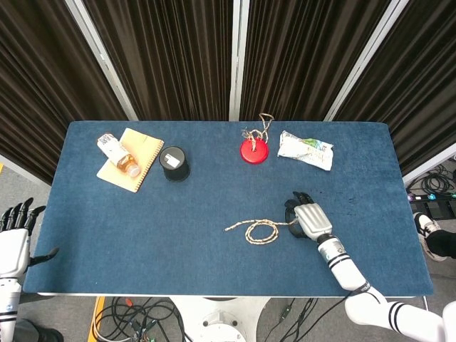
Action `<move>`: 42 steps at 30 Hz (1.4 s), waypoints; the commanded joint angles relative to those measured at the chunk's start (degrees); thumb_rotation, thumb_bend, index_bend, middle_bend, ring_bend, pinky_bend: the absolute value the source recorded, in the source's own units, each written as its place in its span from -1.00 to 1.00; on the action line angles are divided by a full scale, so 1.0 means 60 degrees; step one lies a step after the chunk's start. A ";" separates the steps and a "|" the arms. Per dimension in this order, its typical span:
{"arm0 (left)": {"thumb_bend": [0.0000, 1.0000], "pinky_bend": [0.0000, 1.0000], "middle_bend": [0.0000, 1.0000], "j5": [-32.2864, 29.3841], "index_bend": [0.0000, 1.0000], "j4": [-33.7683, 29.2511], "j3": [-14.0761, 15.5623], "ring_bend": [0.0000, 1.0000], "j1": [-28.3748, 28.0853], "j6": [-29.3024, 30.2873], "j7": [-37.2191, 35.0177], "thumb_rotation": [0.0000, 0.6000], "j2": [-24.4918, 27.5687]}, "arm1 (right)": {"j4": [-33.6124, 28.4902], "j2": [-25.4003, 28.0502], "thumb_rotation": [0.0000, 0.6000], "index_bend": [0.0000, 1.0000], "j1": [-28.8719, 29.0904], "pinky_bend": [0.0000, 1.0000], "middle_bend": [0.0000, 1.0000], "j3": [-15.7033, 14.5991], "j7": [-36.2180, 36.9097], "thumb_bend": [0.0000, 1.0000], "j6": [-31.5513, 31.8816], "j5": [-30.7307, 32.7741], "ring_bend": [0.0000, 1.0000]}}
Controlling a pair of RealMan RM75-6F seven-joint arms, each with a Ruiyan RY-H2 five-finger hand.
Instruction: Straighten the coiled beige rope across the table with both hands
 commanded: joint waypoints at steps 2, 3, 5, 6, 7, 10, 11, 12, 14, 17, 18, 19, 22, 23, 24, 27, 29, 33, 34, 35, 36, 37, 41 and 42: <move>-0.88 -1.00 -1.00 -0.0005 -0.66 0.0023 -0.0004 -1.00 0.0002 -0.0009 -0.0034 1.00 -0.0013 | -0.0037 0.0017 1.00 0.14 -0.0002 -0.86 -0.48 0.0002 -0.0048 -0.29 0.0048 0.0043 -0.92; -0.88 -1.00 -1.00 -0.0002 -0.66 0.0029 -0.0009 -1.00 0.0000 -0.0008 -0.0043 1.00 -0.0017 | -0.0058 0.0026 1.00 0.15 -0.0003 -0.86 -0.48 0.0006 -0.0069 -0.28 0.0069 0.0055 -0.92; -0.88 -1.00 -1.00 0.0009 -0.66 0.0056 -0.0027 -1.00 -0.0014 -0.0006 -0.0058 1.00 -0.0029 | -0.0109 0.0042 1.00 0.18 -0.0014 -0.85 -0.46 0.0015 -0.0116 -0.25 0.0152 0.0050 -0.91; -0.88 -1.00 -1.00 0.0032 -0.66 0.0075 -0.0033 -1.00 -0.0037 -0.0021 -0.0047 1.00 -0.0027 | -0.0150 0.0056 1.00 0.20 -0.0030 -0.84 -0.45 0.0025 -0.0142 -0.22 0.0224 0.0048 -0.90; -0.88 -1.00 -1.00 0.0061 -0.66 0.0073 -0.0039 -1.00 -0.0072 -0.0049 -0.0022 1.00 -0.0011 | -0.0185 0.0071 1.00 0.24 -0.0041 -0.84 -0.43 0.0036 -0.0168 -0.17 0.0285 0.0045 -0.88; -0.89 -1.00 -1.00 0.0304 -0.66 0.0010 -0.0106 -1.00 -0.0325 -0.0225 -0.0062 1.00 0.0083 | -0.0346 0.0143 1.00 0.32 -0.0098 -0.83 -0.38 0.0090 -0.0316 -0.06 0.0542 0.0050 -0.84; -0.89 -1.00 -1.00 0.0449 -0.66 -0.0033 -0.0147 -1.00 -0.0493 -0.0358 -0.0116 1.00 0.0140 | -0.0436 0.0187 1.00 0.35 -0.0120 -0.82 -0.37 0.0120 -0.0379 -0.02 0.0651 0.0050 -0.82; -0.89 -1.00 -1.00 0.0583 -0.65 -0.0054 -0.0185 -1.00 -0.0649 -0.0477 -0.0187 1.00 0.0172 | -0.0517 0.0227 1.00 0.37 -0.0134 -0.82 -0.35 0.0146 -0.0436 0.01 0.0731 0.0054 -0.81; -0.89 -1.00 -0.99 0.0779 -0.60 -0.0096 -0.0317 -1.00 -0.1006 -0.0772 -0.0441 1.00 0.0185 | -0.0713 0.0329 1.00 0.43 -0.0153 -0.82 -0.32 0.0196 -0.0574 0.08 0.0883 0.0051 -0.78; -0.87 -1.00 -0.92 0.0952 -0.48 -0.0250 -0.0634 -1.00 -0.1810 -0.1579 -0.1236 1.00 0.0087 | -0.1190 0.0571 1.00 0.48 -0.0193 -0.82 -0.28 0.0291 -0.0866 0.13 0.1120 0.0112 -0.76; -0.85 -1.00 -0.90 0.0983 -0.45 -0.0305 -0.0712 -1.00 -0.2056 -0.1858 -0.1462 1.00 0.0061 | -0.1350 0.0654 1.00 0.48 -0.0202 -0.82 -0.28 0.0317 -0.0957 0.13 0.1152 0.0167 -0.76; -0.82 -1.00 -0.90 0.1014 -0.41 -0.0354 -0.0784 -1.00 -0.2311 -0.2152 -0.1672 1.00 0.0027 | -0.1510 0.0738 1.00 0.49 -0.0208 -0.82 -0.28 0.0343 -0.1041 0.13 0.1178 0.0220 -0.76; -0.75 -1.00 -0.87 0.0949 -0.33 -0.0497 -0.1014 -1.00 -0.3162 -0.3185 -0.2084 1.00 -0.0168 | -0.1907 0.0947 1.00 0.49 -0.0243 -0.82 -0.28 0.0406 -0.1241 0.13 0.1327 0.0309 -0.76; -0.74 -1.00 -0.87 0.0892 -0.31 -0.0541 -0.1091 -1.00 -0.3504 -0.3606 -0.2103 1.00 -0.0269 | -0.2019 0.1009 1.00 0.49 -0.0257 -0.82 -0.28 0.0418 -0.1312 0.13 0.1377 0.0342 -0.76; -0.73 -1.00 -0.87 0.0817 -0.29 -0.0557 -0.1153 -1.00 -0.3753 -0.3906 -0.2085 1.00 -0.0377 | -0.2089 0.1048 1.00 0.49 -0.0267 -0.81 -0.28 0.0425 -0.1344 0.13 0.1412 0.0359 -0.76; -0.72 -1.00 -0.87 0.0486 -0.24 -0.0603 -0.1313 -1.00 -0.4563 -0.4922 -0.1891 1.00 -0.0783 | -0.2280 0.1158 1.00 0.49 -0.0308 -0.81 -0.28 0.0431 -0.1387 0.13 0.1505 0.0401 -0.76; -0.68 -1.00 -0.85 0.0236 -0.19 -0.0619 -0.1423 -1.00 -0.4997 -0.5429 -0.1912 1.00 -0.1101 | -0.2369 0.1226 1.00 0.49 -0.0343 -0.81 -0.28 0.0413 -0.1369 0.13 0.1548 0.0405 -0.76; -0.62 -1.00 -0.82 -0.0342 -0.12 -0.0369 -0.1597 -1.00 -0.5910 -0.6368 -0.1622 1.00 -0.1898 | -0.2530 0.1394 1.00 0.49 -0.0465 -0.81 -0.28 0.0365 -0.1345 0.13 0.1726 0.0390 -0.76; -0.61 -1.00 -0.82 -0.0495 -0.11 -0.0245 -0.1640 -1.00 -0.6108 -0.6549 -0.1483 1.00 -0.2067 | -0.2561 0.1432 1.00 0.49 -0.0497 -0.81 -0.28 0.0356 -0.1340 0.13 0.1774 0.0385 -0.76; -0.61 -1.00 -0.82 -0.0631 -0.11 -0.0146 -0.1650 -1.00 -0.6272 -0.6673 -0.1317 1.00 -0.2253 | -0.2594 0.1474 1.00 0.49 -0.0530 -0.81 -0.28 0.0348 -0.1330 0.13 0.1818 0.0388 -0.76; -0.61 -1.00 -0.81 -0.0819 -0.10 -0.0021 -0.1657 -1.00 -0.6459 -0.6779 -0.1083 1.00 -0.2504 | -0.2632 0.1527 1.00 0.49 -0.0572 -0.81 -0.28 0.0336 -0.1332 0.13 0.1870 0.0396 -0.76; -0.60 -1.00 -0.81 -0.0975 -0.10 0.0063 -0.1656 -1.00 -0.6587 -0.6845 -0.0893 1.00 -0.2684 | -0.2657 0.1565 1.00 0.49 -0.0600 -0.81 -0.28 0.0326 -0.1340 0.13 0.1906 0.0399 -0.76; -0.60 -1.00 -0.82 -0.1663 -0.10 0.0471 -0.1623 -1.00 -0.7061 -0.6886 0.0080 1.00 -0.3487 | -0.2746 0.1713 1.00 0.49 -0.0696 -0.81 -0.28 0.0296 -0.1341 0.13 0.2015 0.0420 -0.76; -0.60 -1.00 -0.81 -0.1913 -0.10 0.0612 -0.1614 -1.00 -0.7196 -0.6879 0.0393 1.00 -0.3728 | -0.2775 0.1758 1.00 0.49 -0.0719 -0.81 -0.28 0.0288 -0.1344 0.13 0.2036 0.0428 -0.76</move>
